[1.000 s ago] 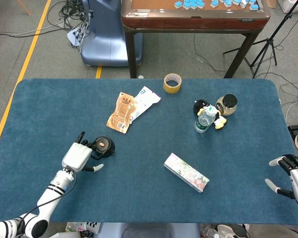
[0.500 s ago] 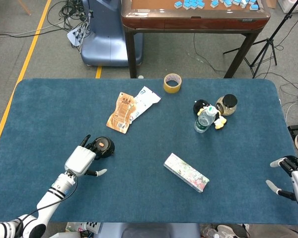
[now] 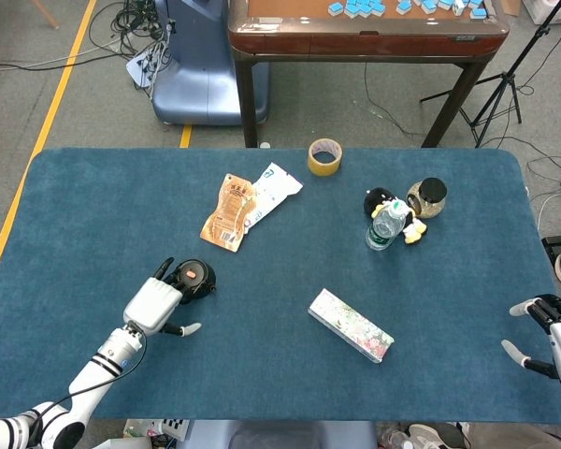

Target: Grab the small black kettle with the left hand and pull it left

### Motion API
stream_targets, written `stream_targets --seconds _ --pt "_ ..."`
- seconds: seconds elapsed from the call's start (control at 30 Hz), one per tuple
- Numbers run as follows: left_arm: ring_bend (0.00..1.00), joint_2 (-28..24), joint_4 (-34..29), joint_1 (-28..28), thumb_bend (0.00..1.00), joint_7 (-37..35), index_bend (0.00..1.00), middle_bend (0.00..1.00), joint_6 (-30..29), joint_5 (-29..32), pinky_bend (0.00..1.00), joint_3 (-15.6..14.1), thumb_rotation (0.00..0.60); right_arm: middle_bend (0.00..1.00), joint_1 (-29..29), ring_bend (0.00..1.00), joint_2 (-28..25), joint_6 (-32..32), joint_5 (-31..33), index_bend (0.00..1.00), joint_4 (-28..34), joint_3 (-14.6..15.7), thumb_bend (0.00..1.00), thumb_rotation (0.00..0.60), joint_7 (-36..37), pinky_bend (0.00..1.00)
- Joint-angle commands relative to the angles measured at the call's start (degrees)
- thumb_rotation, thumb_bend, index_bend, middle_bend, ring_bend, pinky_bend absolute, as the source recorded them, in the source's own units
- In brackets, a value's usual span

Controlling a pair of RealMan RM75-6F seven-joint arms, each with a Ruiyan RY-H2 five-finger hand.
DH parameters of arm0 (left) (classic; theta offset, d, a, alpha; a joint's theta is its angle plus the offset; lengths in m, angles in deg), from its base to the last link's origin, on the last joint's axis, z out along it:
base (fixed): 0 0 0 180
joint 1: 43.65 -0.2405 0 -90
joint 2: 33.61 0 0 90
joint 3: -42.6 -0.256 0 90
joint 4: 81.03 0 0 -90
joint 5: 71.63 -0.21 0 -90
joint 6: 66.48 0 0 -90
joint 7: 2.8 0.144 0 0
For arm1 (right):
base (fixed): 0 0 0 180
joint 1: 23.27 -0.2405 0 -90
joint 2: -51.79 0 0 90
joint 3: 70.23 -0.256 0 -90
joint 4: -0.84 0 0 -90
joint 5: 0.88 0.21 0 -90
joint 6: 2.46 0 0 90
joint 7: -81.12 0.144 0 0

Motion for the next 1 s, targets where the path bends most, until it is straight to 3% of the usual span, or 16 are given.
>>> stream_targets --seconds 0.03,1.0 --pt "0.32 0.10 -0.07 0.00 0.15 0.21 0.43 0.46 0.20 0.32 0.00 0.02 0.183 0.41 0.04 0.26 -0.01 0.04 0.02 0.41 -0.02 -0.01 0.20 0.600 0.06 0.28" --pt "0.44 2.44 0.19 -0.44 0.15 0.60 0.54 0.59 1.28 3.10 0.00 0.03 0.174 0.41 0.10 0.26 0.03 -0.23 0.17 0.41 -0.42 -0.01 0.19 0.600 0.74 0.28"
